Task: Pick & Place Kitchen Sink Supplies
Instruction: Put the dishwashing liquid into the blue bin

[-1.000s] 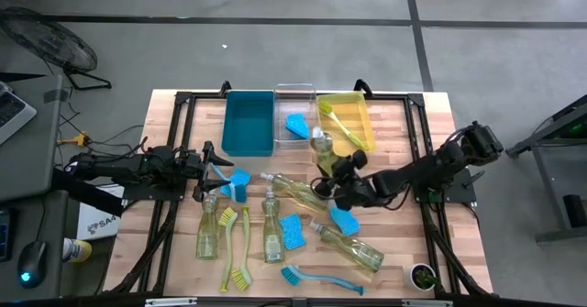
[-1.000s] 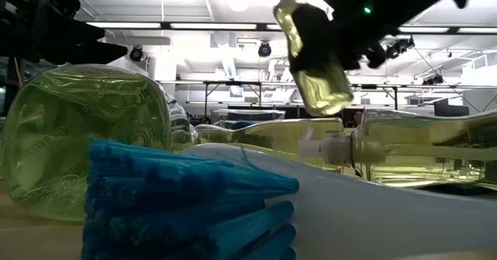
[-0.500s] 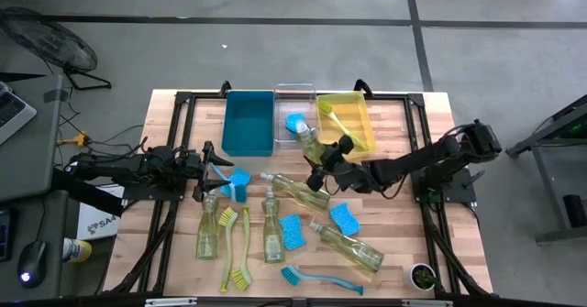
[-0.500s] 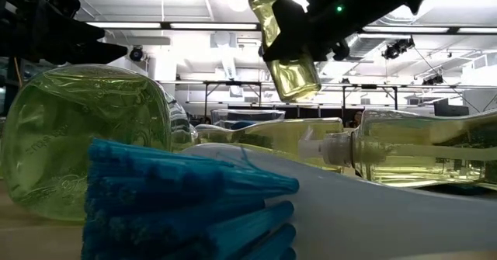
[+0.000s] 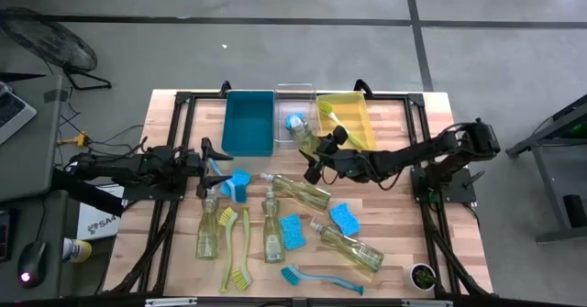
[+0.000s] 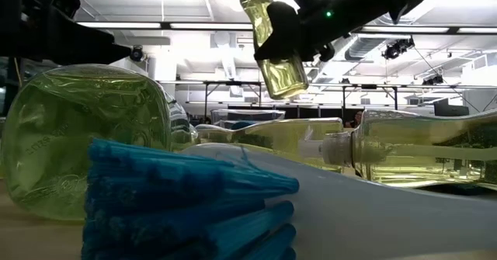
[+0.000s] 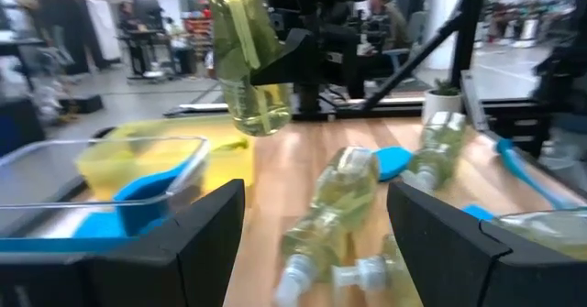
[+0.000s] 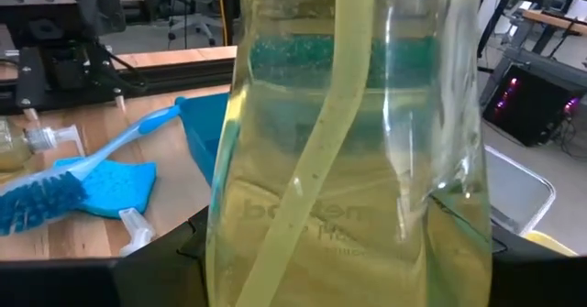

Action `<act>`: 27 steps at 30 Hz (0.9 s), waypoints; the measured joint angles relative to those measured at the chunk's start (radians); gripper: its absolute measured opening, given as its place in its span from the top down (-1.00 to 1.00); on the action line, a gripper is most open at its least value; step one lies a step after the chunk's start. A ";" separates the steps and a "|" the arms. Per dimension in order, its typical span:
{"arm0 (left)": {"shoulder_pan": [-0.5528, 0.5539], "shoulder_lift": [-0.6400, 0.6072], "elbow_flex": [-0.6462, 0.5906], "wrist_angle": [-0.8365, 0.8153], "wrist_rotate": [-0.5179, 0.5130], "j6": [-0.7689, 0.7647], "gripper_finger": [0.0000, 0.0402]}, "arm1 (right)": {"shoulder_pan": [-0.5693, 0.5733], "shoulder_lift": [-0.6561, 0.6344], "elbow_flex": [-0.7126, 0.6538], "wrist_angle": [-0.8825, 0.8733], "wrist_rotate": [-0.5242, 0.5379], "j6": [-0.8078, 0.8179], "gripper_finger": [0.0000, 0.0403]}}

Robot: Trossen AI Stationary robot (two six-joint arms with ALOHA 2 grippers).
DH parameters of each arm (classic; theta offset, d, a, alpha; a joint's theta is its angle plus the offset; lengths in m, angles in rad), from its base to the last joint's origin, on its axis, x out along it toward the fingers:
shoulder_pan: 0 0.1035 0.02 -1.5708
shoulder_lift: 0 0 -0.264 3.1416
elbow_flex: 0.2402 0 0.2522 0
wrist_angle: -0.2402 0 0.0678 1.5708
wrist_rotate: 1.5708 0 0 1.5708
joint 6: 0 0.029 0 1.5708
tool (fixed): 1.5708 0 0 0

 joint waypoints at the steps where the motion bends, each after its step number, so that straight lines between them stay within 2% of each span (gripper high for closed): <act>1: 0.000 0.000 0.000 0.003 -0.014 0.010 -0.32 | -0.008 0.002 0.000 0.006 -0.009 -0.008 -0.15; 4: 0.000 0.000 0.000 0.020 -0.045 0.055 -0.32 | -0.034 0.026 0.000 0.057 -0.058 -0.039 -0.15; 9: 0.000 0.000 0.000 0.107 -0.040 0.077 -0.32 | -0.072 0.085 0.000 0.153 -0.133 -0.073 -0.15; 16: 0.000 0.000 0.000 0.113 0.070 -0.003 -0.32 | -0.102 0.103 0.000 0.225 -0.206 -0.095 -0.15; 21: 0.000 0.000 0.000 0.108 0.151 -0.059 -0.32 | -0.100 0.103 0.000 0.228 -0.219 -0.112 -0.15; 27: 0.000 0.000 0.000 0.106 0.132 -0.056 -0.32 | -0.089 0.103 0.000 0.228 -0.229 -0.107 -0.15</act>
